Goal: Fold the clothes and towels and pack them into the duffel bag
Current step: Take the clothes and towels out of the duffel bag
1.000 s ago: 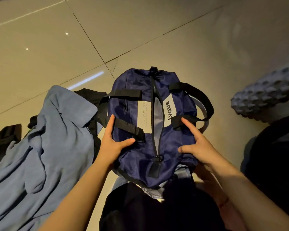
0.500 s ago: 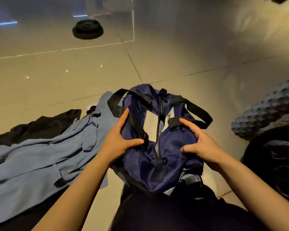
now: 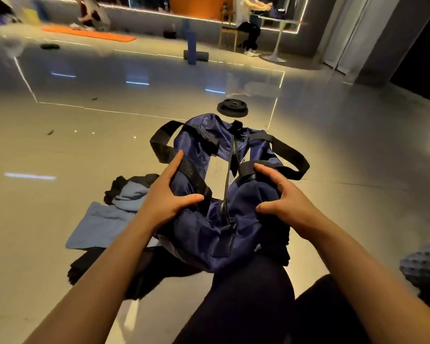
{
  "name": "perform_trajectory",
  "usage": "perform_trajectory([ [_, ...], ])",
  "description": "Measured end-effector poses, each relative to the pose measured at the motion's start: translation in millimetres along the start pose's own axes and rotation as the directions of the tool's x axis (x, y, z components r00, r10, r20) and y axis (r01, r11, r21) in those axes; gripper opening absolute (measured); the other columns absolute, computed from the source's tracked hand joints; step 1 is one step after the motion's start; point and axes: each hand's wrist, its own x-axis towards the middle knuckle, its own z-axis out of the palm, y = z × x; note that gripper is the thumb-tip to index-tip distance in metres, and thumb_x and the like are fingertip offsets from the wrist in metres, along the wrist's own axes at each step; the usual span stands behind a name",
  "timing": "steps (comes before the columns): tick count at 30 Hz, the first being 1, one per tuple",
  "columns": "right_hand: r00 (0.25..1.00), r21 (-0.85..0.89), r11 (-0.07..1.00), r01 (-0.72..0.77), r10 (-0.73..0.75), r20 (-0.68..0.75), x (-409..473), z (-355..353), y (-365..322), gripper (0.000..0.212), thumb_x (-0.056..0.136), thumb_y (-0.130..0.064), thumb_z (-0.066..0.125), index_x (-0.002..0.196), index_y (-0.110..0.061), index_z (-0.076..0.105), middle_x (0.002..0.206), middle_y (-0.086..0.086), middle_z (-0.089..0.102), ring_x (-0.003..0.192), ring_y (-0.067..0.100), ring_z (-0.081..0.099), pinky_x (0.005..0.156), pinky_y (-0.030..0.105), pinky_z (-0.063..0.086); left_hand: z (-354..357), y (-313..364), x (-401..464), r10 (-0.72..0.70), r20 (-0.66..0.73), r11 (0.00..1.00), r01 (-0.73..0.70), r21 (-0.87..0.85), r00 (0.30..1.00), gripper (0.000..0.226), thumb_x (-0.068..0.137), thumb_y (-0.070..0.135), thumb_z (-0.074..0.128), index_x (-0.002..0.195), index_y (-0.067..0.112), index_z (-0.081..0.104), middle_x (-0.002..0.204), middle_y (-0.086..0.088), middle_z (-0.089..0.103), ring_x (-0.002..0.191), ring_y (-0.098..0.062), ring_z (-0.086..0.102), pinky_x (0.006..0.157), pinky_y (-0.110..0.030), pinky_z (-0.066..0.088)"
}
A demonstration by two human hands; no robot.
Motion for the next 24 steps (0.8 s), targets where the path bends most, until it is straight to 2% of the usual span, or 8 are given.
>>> perform_trajectory([
  [3, 0.994, -0.010, 0.997, 0.076, -0.075, 0.083, -4, 46, -37, 0.087, 0.073, 0.009, 0.065, 0.137, -0.044, 0.041, 0.132, -0.003, 0.052, 0.105, 0.010, 0.059, 0.081, 0.029, 0.057, -57, 1, -34, -0.008, -0.100, 1.000, 0.010, 0.015, 0.995, 0.102, 0.070, 0.016, 0.084, 0.149, 0.039, 0.023, 0.155, 0.009, 0.028, 0.141, -0.008, 0.029, 0.113, -0.026, 0.028],
  [6, 0.979, 0.007, 0.991, 0.132, -0.132, 0.156, -7, 94, -65, 0.086, 0.073, 0.011, 0.064, 0.138, -0.041, 0.042, 0.131, -0.001, 0.054, 0.105, 0.011, 0.060, 0.081, 0.028, 0.057, -109, -3, -65, -0.018, -0.179, 0.999, 0.025, 0.037, 0.984, 0.104, 0.069, 0.015, 0.085, 0.149, 0.039, 0.023, 0.155, 0.008, 0.030, 0.140, -0.009, 0.032, 0.116, -0.037, 0.030],
  [11, 0.935, 0.004, 0.982, 0.187, -0.180, 0.307, 0, 179, -92, 0.085, 0.075, 0.011, 0.064, 0.139, -0.041, 0.041, 0.133, -0.002, 0.052, 0.110, 0.014, 0.059, 0.081, 0.026, 0.055, -182, -29, -120, -0.083, -0.326, 0.991, 0.112, 0.070, 0.942, 0.104, 0.071, 0.016, 0.084, 0.151, 0.040, 0.021, 0.155, 0.007, 0.031, 0.140, -0.011, 0.033, 0.115, -0.036, 0.031],
  [16, 0.842, -0.062, 0.982, 0.181, -0.122, 0.525, 8, 275, -103, 0.082, 0.077, 0.010, 0.063, 0.141, -0.036, 0.040, 0.131, -0.003, 0.051, 0.097, 0.006, 0.060, 0.074, 0.022, 0.057, -228, -74, -185, -0.231, -0.452, 0.958, 0.283, 0.049, 0.861, 0.101, 0.074, 0.013, 0.082, 0.151, 0.036, 0.021, 0.154, 0.006, 0.033, 0.138, -0.011, 0.035, 0.111, -0.028, 0.033],
  [19, 0.786, -0.112, 0.974, 0.196, -0.088, 0.612, 6, 330, -99, 0.081, 0.076, 0.005, 0.065, 0.142, -0.034, 0.039, 0.137, 0.000, 0.049, 0.105, 0.019, 0.060, 0.087, 0.038, 0.056, -253, -102, -222, -0.318, -0.505, 0.924, 0.382, 0.025, 0.803, 0.100, 0.073, 0.012, 0.082, 0.151, 0.034, 0.023, 0.149, 0.011, 0.036, 0.136, -0.011, 0.038, 0.108, -0.026, 0.034],
  [20, 0.767, -0.136, 0.969, 0.205, -0.073, 0.637, 5, 348, -95, 0.081, 0.076, 0.004, 0.065, 0.143, -0.033, 0.038, 0.139, 0.000, 0.048, 0.110, 0.021, 0.059, 0.091, 0.039, 0.054, -260, -112, -234, -0.345, -0.518, 0.912, 0.411, 0.013, 0.782, 0.100, 0.073, 0.011, 0.082, 0.151, 0.033, 0.024, 0.147, 0.011, 0.036, 0.135, -0.011, 0.039, 0.108, -0.026, 0.034],
  [24, 0.670, -0.208, 0.949, 0.237, -0.005, 0.742, -1, 413, -82, 0.083, 0.077, 0.001, 0.065, 0.147, -0.029, 0.032, 0.146, 0.002, 0.040, 0.117, 0.017, 0.048, 0.092, 0.028, 0.046, -276, -146, -280, -0.448, -0.567, 0.853, 0.520, -0.040, 0.691, 0.100, 0.073, 0.009, 0.082, 0.151, 0.032, 0.023, 0.147, 0.012, 0.036, 0.130, -0.004, 0.037, 0.105, -0.021, 0.032],
])
